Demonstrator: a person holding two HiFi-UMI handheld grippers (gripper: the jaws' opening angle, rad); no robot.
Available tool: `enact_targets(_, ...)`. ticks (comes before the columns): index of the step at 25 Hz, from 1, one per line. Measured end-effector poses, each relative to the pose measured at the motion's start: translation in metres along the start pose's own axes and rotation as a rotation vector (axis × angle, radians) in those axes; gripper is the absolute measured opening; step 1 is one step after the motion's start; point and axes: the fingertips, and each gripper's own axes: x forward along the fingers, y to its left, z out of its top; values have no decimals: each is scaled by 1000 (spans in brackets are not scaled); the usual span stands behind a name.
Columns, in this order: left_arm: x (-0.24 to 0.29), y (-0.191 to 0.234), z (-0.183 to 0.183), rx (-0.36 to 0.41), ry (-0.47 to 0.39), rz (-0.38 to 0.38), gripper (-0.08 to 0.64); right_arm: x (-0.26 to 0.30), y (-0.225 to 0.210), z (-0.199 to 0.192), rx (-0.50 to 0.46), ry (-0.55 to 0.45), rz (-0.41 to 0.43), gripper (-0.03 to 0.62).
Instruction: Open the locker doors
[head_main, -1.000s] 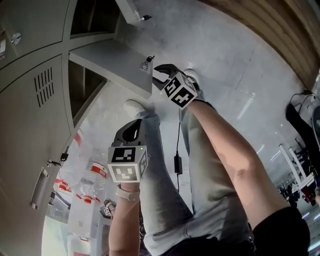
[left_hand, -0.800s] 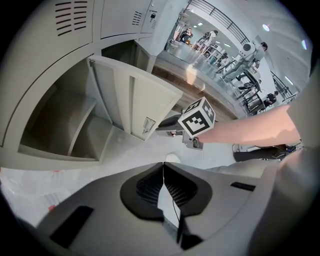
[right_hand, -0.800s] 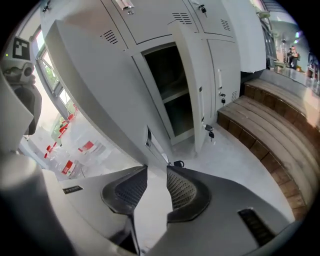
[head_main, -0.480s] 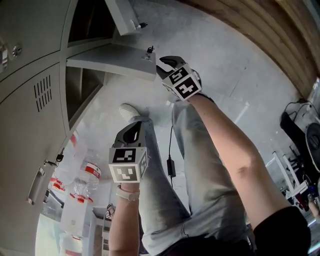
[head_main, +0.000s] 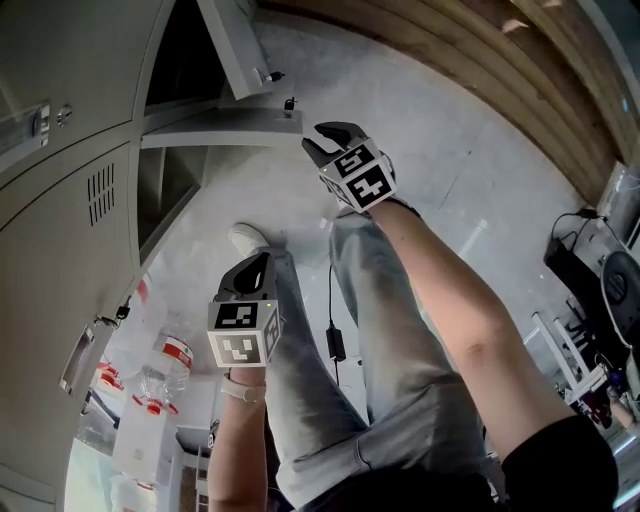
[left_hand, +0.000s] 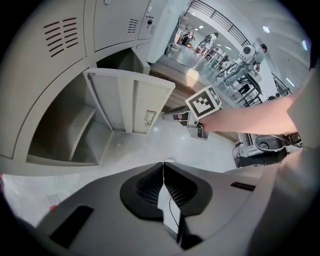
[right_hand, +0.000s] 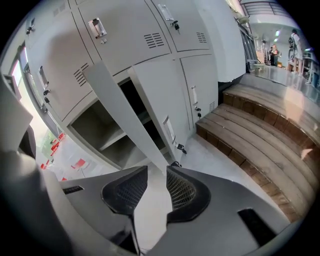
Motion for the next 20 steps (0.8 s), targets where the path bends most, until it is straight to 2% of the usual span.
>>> enact_targets(7,-30,-13,39,30,-87,3,18,-67,16,42,1,-54,14,68)
enact_targets(13,-72,-33,85,23,-182,-22,18,-131,37,81,10,-73,12,44)
enact_targets(20,-143,-57,147,34,-329,-25,18,-210,67,146,-40,-136,22,37)
